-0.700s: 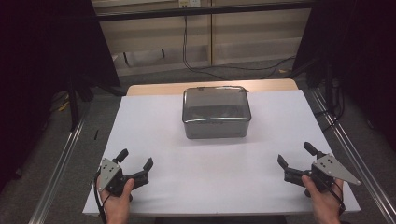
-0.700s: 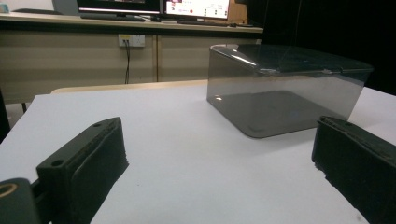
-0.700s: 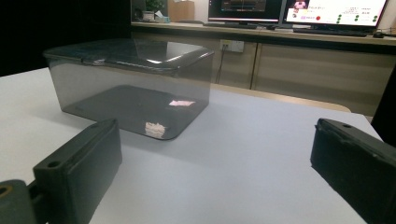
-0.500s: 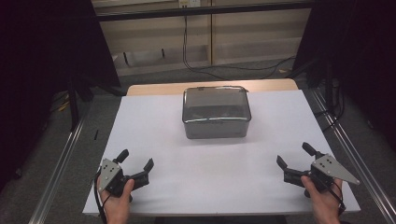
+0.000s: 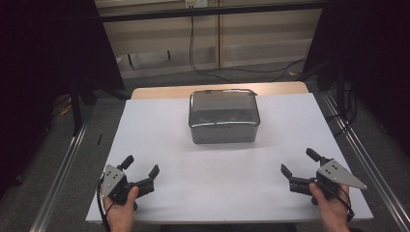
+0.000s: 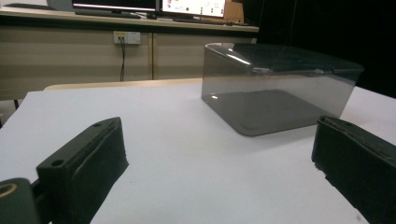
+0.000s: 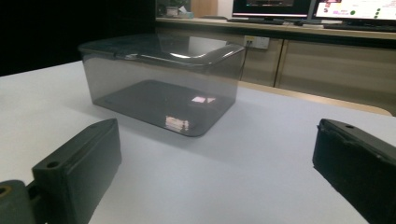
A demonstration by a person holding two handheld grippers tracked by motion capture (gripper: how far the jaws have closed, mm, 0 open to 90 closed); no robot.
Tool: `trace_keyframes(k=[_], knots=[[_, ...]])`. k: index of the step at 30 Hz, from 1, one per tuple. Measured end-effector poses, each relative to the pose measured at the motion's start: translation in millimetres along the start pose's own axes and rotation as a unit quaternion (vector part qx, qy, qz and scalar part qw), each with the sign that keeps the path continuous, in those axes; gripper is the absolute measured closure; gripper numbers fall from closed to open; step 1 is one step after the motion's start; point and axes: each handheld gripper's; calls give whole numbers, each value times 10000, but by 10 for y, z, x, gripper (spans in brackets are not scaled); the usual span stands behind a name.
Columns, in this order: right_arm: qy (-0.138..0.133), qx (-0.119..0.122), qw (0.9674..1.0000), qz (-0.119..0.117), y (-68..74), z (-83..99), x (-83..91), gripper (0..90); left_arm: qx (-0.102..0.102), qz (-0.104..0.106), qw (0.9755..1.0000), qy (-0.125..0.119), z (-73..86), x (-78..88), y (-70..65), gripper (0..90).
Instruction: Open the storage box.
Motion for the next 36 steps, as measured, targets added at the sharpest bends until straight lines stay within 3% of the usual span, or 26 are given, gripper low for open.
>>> trace_keyframes(k=[8, 11, 13, 20, 30, 36], knots=[[-42, 4, 9999, -156, 99, -32, -19, 4, -57, 0, 10000, -16, -8, 15, -7, 31], [-69, 79, 9998, -189, 118, -42, -34, 4, -3, -104, 9999, -14, -2, 12, -22, 35], [-118, 113, 9997, -181, 147, -56, -65, 2, 33, -62, 10000, -5, 5, 9, -18, 35], [42, 85, 9994, -346, 191, -48, -166, 3, -24, -49, 10000, 40, 10, -8, -28, 34], [-3, -31, 9985, -538, 292, -94, -292, 1, -26, -29, 10000, -23, -3, -23, -31, 34], [-26, 15, 9980, -630, 341, -129, -362, 0, -82, -60, 9999, 86, 4, -37, -27, 34]])
Point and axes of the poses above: each handheld gripper's, and its own axes: x roughly backward along the jaws, z roughly out of its underside, y roughly to its left, and after that the axes turned 3 degrees about z, right-handed
